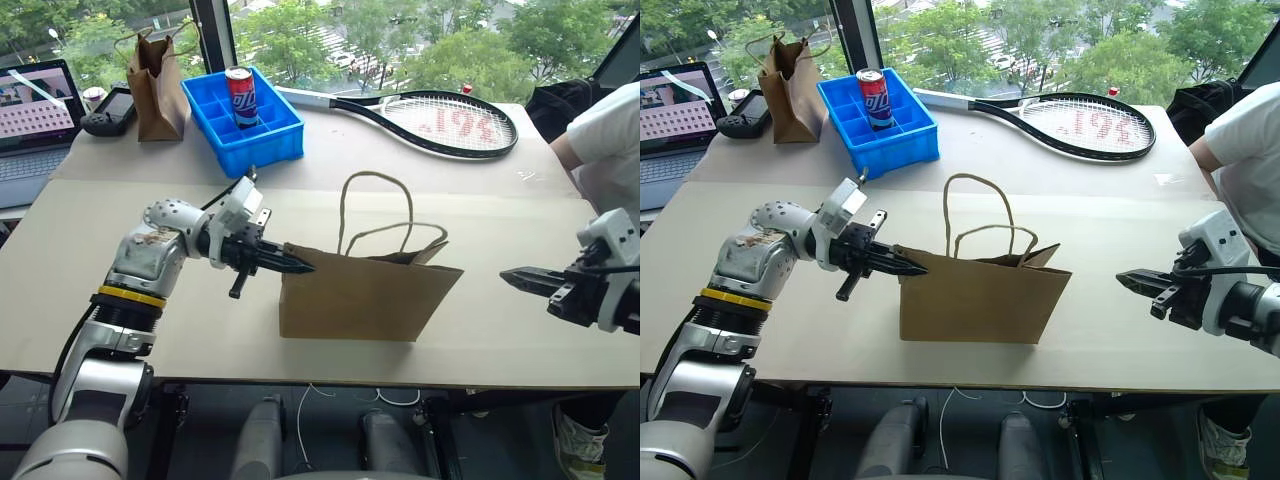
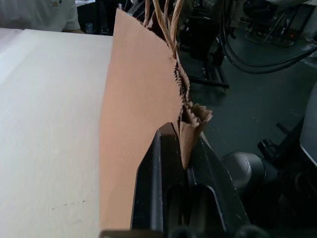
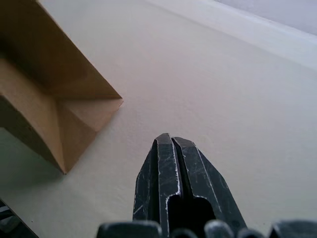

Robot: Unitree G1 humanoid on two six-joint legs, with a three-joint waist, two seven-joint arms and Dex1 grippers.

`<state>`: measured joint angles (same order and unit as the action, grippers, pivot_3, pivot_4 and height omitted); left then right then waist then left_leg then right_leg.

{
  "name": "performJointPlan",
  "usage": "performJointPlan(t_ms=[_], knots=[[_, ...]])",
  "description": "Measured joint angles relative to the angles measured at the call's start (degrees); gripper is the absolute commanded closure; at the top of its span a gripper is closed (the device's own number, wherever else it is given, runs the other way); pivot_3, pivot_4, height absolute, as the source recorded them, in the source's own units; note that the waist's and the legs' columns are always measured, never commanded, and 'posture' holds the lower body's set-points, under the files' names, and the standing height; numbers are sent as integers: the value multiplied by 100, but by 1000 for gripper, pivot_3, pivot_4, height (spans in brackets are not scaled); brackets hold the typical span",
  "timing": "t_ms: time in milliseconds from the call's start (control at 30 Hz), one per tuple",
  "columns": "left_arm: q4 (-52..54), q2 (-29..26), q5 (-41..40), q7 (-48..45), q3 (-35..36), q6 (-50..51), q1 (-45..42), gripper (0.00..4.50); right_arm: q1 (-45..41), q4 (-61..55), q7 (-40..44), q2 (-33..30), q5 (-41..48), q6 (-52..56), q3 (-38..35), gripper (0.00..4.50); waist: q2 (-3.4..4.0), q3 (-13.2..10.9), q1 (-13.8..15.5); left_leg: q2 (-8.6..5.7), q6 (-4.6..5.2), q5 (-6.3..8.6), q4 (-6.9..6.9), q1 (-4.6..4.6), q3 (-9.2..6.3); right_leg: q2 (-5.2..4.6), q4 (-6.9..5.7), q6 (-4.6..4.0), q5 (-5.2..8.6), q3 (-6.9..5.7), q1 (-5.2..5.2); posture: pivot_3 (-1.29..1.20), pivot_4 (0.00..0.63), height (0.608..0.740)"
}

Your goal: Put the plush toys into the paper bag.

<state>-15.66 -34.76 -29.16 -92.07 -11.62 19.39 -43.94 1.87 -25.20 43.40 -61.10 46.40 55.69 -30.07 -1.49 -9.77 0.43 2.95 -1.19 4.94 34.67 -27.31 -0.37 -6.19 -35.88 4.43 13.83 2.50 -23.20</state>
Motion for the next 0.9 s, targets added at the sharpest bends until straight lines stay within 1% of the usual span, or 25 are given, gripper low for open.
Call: performJointPlan(t_ms=[133, 333, 400, 433, 500, 567, 600, 633, 667, 700, 733, 767, 800, 900], knots=[[-264, 55, 15, -6, -40, -250, -35, 4464, 0, -140, -45, 16, 59, 126, -8, 4500, 0, 0, 8, 0, 1, 0, 1, 0, 0, 0, 0, 2, 1, 0, 1, 0, 150, 740], [-274, 92, 181, -12, -40, -596, 36, 4464, -6, -145, -77, 17, 92, 194, -27, 4500, 0, 0, 10, 0, 1, 0, 1, 1, 0, 0, 0, 1, 0, 0, 2, 0, 150, 740], [-256, 80, 193, -21, -40, -582, 142, 3907, -43, -131, -74, 15, 92, 195, -28, 4500, 0, 0, 9, 0, 1, -1, 1, 1, 0, 0, -1, 1, 0, 0, 2, 0, 150, 740], [-256, 31, 186, -21, -60, -433, 158, 3765, -72, -120, -61, 8, 92, 195, -27, 4500, 0, 0, 8, 1, 1, -1, 1, 0, 0, 0, -1, 2, 1, 0, 0, 0, 150, 740], [-249, -109, 182, -21, -59, -226, 151, 2943, -112, -73, -16, -12, 76, 195, -24, 4500, 0, 0, 6, 1, 1, -1, 1, 2, 0, 0, -2, 3, 1, 0, 1, 0, 150, 740], [-201, -287, 203, -16, -42, -154, 156, 2324, -142, 3, 31, -72, 30, 194, -2, 4500, 0, 0, -2, 1, 1, 0, 0, 1, 0, 0, -1, 3, 2, 0, -1, 0, 150, 740], [-145, -349, 203, -12, -13, -123, 164, 2237, -157, 20, 39, -85, 18, 194, 3, 4500, 0, 0, -4, 1, 1, 0, 0, 1, 0, 0, -1, 3, 2, 0, -2, 0, 150, 740], [17, -465, 193, 14, 116, -7, 188, 1602, -228, 65, 63, -92, 17, 195, 12, 4500, 0, 0, -10, 2, 1, 0, -1, 1, 0, 0, -1, 2, 1, 0, -1, 0, 150, 740], [207, -576, 157, 49, 265, 102, 222, 1481, -308, 94, 121, -98, 27, 195, 15, 4500, 1, 0, -9, 2, 0, 0, -1, 1, 0, 0, -1, 3, 1, 0, -1, 0, 150, 740], [372, -657, 80, 96, 369, 201, 310, 1175, -329, 105, 175, -133, 31, 195, 25, 4500, 1, 0, -10, 2, 0, 0, -1, 1, 1, 0, -1, 2, 1, 0, -1, 0, 150, 740], [553, -792, -16, 176, 549, 318, 454, 727, -336, 151, 255, -195, 29, 195, 33, 4500, 1, 0, -24, 4, 0, 0, -2, 2, 2, -1, -1, 1, 1, 0, -1, 0, 150, 740], [640, -870, -49, 248, 680, 384, 537, 486, -341, 207, 299, -243, 17, 194, 38, 4500, 1, 0, -28, 4, 0, 0, -3, 1, 2, -1, -1, 1, 1, -1, -3, 0, 150, 740], [739, -969, -91, 360, 847, 495, 639, 50, -342, 256, 366, -295, -17, 192, 40, 4500, 1, 0, -36, 4, 0, 0, -3, 1, 2, -1, -1, 1, 1, -1, -3, 0, 150, 740], [1074, -1340, -388, 765, 1515, 1001, 981, 50, -220, 408, 688, -396, -135, 68, 17, 4500, 1, 0, -59, 7, -5, 3, -5, 3, 2, -1, -1, 5, 3, -3, -4, 0, 150, 740]])
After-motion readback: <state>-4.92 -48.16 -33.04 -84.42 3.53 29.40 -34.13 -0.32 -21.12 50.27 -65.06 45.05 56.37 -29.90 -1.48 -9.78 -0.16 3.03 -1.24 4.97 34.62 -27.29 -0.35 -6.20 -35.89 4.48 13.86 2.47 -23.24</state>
